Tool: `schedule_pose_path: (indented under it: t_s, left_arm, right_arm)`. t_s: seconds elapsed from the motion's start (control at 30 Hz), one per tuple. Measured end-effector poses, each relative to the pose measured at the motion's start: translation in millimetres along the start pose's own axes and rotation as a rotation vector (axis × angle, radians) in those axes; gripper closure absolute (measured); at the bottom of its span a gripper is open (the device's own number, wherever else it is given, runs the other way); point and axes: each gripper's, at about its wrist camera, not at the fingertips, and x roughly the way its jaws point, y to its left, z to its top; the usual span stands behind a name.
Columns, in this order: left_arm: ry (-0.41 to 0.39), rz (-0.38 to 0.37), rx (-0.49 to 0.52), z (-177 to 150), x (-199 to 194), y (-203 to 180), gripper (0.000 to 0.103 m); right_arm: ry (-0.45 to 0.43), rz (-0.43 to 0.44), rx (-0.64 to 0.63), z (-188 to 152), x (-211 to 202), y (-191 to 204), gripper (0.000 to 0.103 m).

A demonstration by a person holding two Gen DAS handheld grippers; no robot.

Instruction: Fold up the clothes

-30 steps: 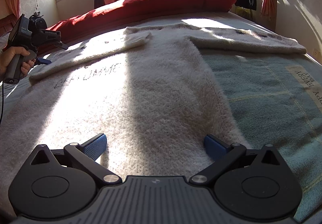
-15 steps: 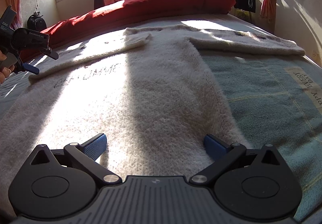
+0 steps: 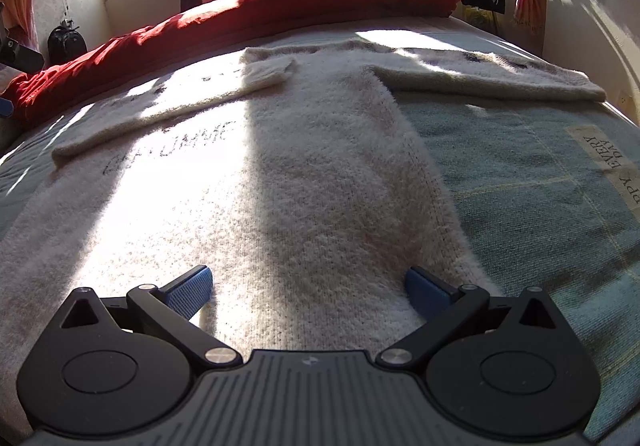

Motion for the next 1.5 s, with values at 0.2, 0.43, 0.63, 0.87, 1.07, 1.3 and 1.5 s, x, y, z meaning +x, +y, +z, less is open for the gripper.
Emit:
schedule_pose_path:
  t_s: [0.2, 0.43, 0.63, 0.87, 1.07, 1.3, 1.5]
  left_arm:
    - [0.007, 0.099, 0.004, -75.4, 24.2, 1.5, 0.015]
    - [-0.032, 0.16, 0.045, -149.0, 17.8, -10.8, 0.013]
    - [-0.046, 0.182, 0.002, -179.0, -3.3, -18.3, 0.01]
    - [-0.062, 0.204, 0.01, -183.6, -10.0, -31.9, 0.01]
    - [-0.078, 0.209, -0.071, -197.6, -16.1, -9.8, 0.01]
    - [-0.123, 0.175, -0.146, -197.0, -27.9, 10.0, 0.01]
    - [-0.121, 0.182, -0.083, -199.4, -12.0, 3.7, 0.007]
  right_arm:
    - [-0.029, -0.016, -0.025, -5.6, -0.9, 3.4, 0.0]
    - [-0.061, -0.021, -0.026, -10.9, -3.2, 3.2, 0.0]
    - [-0.105, -0.033, -0.044, -18.1, -5.0, 5.9, 0.0]
    - [-0.14, -0.052, -0.06, -23.0, -4.7, 9.3, 0.0]
    - [-0.151, -0.06, -0.064, -25.2, -4.5, 9.7, 0.0]
    - [-0.144, -0.072, -0.067, -25.8, -6.8, 12.2, 0.0]
    - [-0.091, -0.057, -0.06, -5.6, -35.3, 13.3, 0.0]
